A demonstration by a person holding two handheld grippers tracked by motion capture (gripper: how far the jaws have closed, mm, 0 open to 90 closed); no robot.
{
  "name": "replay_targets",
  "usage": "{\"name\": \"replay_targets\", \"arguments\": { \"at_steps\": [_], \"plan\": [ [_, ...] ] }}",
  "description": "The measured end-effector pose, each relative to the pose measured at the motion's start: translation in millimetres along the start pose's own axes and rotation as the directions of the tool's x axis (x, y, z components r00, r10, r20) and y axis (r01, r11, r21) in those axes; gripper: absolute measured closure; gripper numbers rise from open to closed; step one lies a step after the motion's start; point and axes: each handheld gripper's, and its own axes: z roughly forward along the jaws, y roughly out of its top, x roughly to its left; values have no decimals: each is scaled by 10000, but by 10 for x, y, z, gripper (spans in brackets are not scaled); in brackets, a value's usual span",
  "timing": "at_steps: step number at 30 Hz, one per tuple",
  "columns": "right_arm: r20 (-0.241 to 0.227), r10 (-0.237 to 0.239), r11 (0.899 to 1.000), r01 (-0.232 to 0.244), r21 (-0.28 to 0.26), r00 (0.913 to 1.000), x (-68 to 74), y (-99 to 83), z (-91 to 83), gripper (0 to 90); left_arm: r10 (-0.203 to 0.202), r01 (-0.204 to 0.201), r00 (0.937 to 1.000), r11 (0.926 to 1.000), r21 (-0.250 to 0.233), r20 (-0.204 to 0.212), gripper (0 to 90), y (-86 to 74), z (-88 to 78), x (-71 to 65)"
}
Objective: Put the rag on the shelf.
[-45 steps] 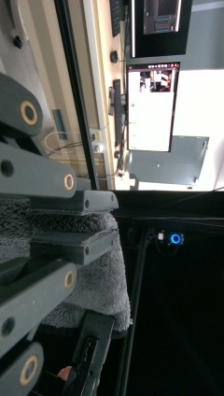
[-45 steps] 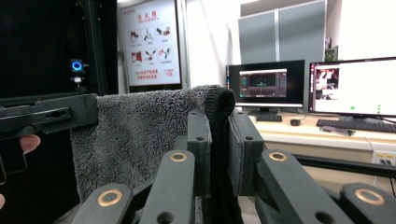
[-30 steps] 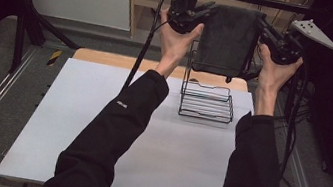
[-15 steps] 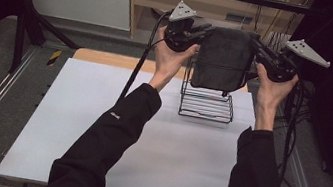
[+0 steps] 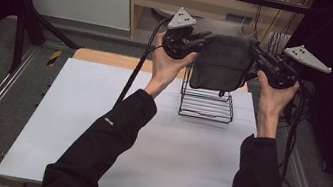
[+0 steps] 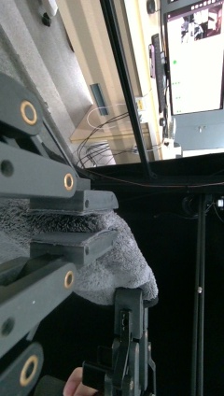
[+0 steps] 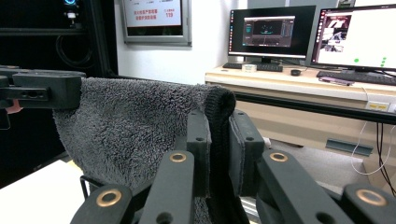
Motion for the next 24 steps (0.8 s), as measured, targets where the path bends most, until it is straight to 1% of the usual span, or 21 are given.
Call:
{"name": "replay_targets", "arguments": {
  "at_steps": [7, 11, 13, 14, 18, 20, 21, 24],
  "plan": [
    [-37, -83, 9998, 84, 170, 10000, -1, -53, -50, 807, 61, -64, 9999, 9997, 217, 95, 809, -62, -3, -47],
    [-94, -258, 9994, 260, 235, 9996, 9, -87, -96, 806, 177, -181, 9997, 9995, 268, 154, 808, -102, -34, -101],
    [-100, -300, 9992, 303, 263, 9995, 24, -125, -122, 806, 316, -319, 9994, 9989, 336, 112, 808, -136, -44, -139],
    [-100, -361, 9990, 363, 264, 9993, 28, -151, -132, 806, 337, -340, 9994, 9986, 405, 91, 808, -156, -44, -158],
    [-154, -302, 9993, 305, 215, 9994, 43, -248, -180, 806, 435, -441, 9989, 9982, 418, 149, 808, -238, -65, -220],
    [-185, -348, 9992, 352, 175, 9992, 48, -288, -205, 807, 497, -504, 9987, 9976, 472, 151, 808, -279, -74, -244],
    [-185, -281, 9994, 285, 190, 9994, 58, -305, -212, 807, 488, -496, 9987, 9975, 504, 166, 808, -304, -77, -253],
    [-198, -442, 9987, 447, 238, 9988, 73, -340, -227, 807, 433, -444, 9989, 9973, 591, 198, 808, -348, -86, -266]
  ]
}}
